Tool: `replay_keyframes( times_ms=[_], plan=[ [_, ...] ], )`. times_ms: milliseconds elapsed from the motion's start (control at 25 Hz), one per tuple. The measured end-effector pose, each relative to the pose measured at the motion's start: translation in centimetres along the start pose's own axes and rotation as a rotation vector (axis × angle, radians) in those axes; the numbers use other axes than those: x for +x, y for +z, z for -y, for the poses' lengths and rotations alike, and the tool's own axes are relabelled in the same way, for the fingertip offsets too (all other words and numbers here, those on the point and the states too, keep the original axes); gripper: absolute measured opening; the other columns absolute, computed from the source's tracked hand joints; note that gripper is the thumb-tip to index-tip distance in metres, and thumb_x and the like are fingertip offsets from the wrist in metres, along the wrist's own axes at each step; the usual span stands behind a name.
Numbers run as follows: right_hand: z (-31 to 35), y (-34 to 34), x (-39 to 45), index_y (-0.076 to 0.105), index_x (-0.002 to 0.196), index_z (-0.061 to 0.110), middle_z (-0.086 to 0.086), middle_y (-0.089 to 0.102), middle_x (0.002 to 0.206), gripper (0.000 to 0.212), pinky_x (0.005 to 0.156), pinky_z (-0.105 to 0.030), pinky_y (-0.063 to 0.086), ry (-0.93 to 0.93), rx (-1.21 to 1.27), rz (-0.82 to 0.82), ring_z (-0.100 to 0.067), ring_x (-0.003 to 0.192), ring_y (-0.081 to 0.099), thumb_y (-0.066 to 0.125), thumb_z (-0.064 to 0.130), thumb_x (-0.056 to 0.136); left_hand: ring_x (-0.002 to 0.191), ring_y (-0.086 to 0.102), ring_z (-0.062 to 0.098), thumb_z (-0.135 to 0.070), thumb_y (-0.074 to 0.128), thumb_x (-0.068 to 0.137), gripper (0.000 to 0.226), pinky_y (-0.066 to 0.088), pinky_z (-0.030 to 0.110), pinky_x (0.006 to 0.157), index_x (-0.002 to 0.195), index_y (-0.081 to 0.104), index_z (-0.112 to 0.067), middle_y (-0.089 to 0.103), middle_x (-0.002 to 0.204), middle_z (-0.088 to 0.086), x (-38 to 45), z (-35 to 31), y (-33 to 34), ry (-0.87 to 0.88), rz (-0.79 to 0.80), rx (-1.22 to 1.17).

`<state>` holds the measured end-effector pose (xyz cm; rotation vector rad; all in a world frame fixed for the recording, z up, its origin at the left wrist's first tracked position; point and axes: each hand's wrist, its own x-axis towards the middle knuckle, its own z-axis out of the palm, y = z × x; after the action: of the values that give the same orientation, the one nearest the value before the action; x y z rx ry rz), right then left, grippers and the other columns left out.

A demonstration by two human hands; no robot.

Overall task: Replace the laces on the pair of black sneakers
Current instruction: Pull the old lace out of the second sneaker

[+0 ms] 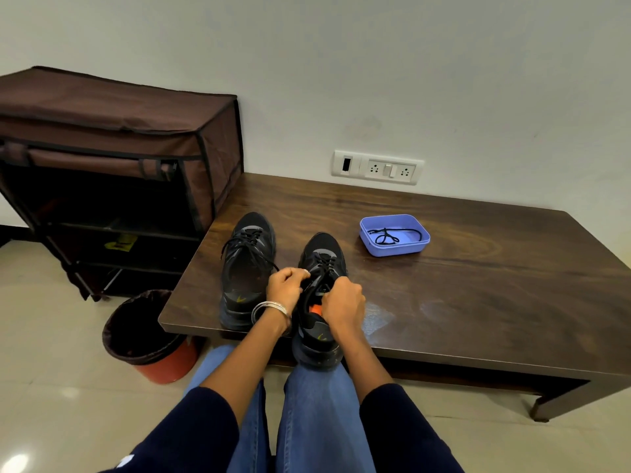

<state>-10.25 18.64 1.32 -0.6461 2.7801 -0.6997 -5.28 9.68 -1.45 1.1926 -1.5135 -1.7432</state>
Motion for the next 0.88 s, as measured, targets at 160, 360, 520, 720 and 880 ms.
replay_keyframes(
  times_ms=[160,360,520,720,880],
  plan=[
    [-0.1,0.1,0.2,0.062,0.108,0.003,-0.018,0.064,0.109,0.021,0.077,-0.042,0.053,0.007,-0.002,0.011,-0.036,0.099,0.062,0.055,0.016,0.093,0.126,0.043,0.033,-0.029,0.062,0.088,0.065,0.038,0.044,0.101,0.145,0.034,-0.014,0.049,0.132,0.011,-0.3,-2.8,0.5,0.168,-0.052,0.736],
    [-0.1,0.2,-0.1,0.058,0.116,0.006,-0.015,0.062,0.116,0.024,0.078,-0.041,0.051,-0.008,-0.066,0.005,-0.033,0.106,0.059,0.052,0.016,0.095,0.123,0.044,0.031,-0.034,0.063,0.087,0.044,0.039,0.048,0.1,0.129,0.056,-0.024,0.045,0.132,0.005,-1.9,-4.3,1.2,0.332,0.006,1.095],
    [-0.4,0.6,0.4,0.047,0.134,0.016,-0.005,0.049,0.137,0.036,0.087,-0.039,0.045,-0.267,-0.187,-0.122,-0.028,0.122,0.041,0.044,0.017,0.098,0.111,0.055,0.038,-0.033,0.061,0.09,0.033,0.049,0.043,0.084,0.115,0.059,-0.012,0.054,0.121,0.013,-2.9,-4.0,1.4,0.248,0.052,1.095],
    [0.2,-0.2,1.3,0.057,0.12,0.014,-0.008,0.052,0.13,0.028,0.091,-0.039,0.039,-0.452,-0.392,-0.103,-0.028,0.121,0.041,0.038,0.019,0.1,0.108,0.056,0.041,-0.023,0.039,0.1,0.026,0.047,0.043,0.078,0.113,0.054,-0.006,0.06,0.117,0.019,-3.5,-2.9,1.5,0.292,-0.04,1.101],
    [0.9,-0.5,2.2,0.057,0.118,0.008,-0.011,0.056,0.127,0.027,0.091,-0.041,0.041,-0.546,-0.454,-0.102,-0.029,0.119,0.05,0.042,0.018,0.098,0.105,0.059,0.039,-0.027,0.042,0.099,0.027,0.047,0.042,0.077,0.121,0.047,-0.012,0.062,0.116,0.016,-2.8,-2.1,1.0,0.289,-0.09,1.027]
  ],
)
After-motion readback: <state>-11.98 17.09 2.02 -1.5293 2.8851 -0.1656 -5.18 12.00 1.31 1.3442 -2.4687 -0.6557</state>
